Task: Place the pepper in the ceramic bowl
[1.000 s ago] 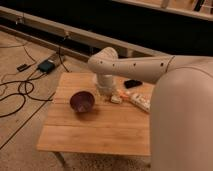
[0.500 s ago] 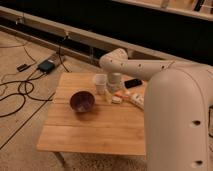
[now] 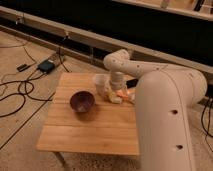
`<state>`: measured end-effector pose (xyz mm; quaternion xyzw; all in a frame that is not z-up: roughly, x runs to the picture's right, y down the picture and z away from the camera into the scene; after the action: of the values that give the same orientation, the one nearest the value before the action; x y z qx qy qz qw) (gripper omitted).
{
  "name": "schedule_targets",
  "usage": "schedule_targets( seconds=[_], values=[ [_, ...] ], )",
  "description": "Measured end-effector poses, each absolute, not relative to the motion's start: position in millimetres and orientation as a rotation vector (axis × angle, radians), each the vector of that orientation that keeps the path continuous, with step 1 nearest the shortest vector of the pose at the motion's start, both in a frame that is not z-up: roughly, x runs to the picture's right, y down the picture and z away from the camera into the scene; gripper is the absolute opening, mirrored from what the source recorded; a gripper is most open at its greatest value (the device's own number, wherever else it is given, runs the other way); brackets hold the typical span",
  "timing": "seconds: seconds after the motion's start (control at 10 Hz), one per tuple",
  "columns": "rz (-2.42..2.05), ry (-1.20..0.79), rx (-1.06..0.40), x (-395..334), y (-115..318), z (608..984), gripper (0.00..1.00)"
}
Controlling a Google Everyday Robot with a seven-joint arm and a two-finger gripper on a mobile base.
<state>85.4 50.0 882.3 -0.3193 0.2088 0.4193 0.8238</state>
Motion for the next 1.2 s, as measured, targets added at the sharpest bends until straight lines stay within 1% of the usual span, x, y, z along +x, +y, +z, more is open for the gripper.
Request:
schedule_targets(
  seconds=[0.6, 1.2],
  values=[
    [0.863, 0.416, -0.681, 84, 43, 927, 0.65],
    [0.877, 0.416, -0.681, 90, 35, 949, 0.65]
  ],
)
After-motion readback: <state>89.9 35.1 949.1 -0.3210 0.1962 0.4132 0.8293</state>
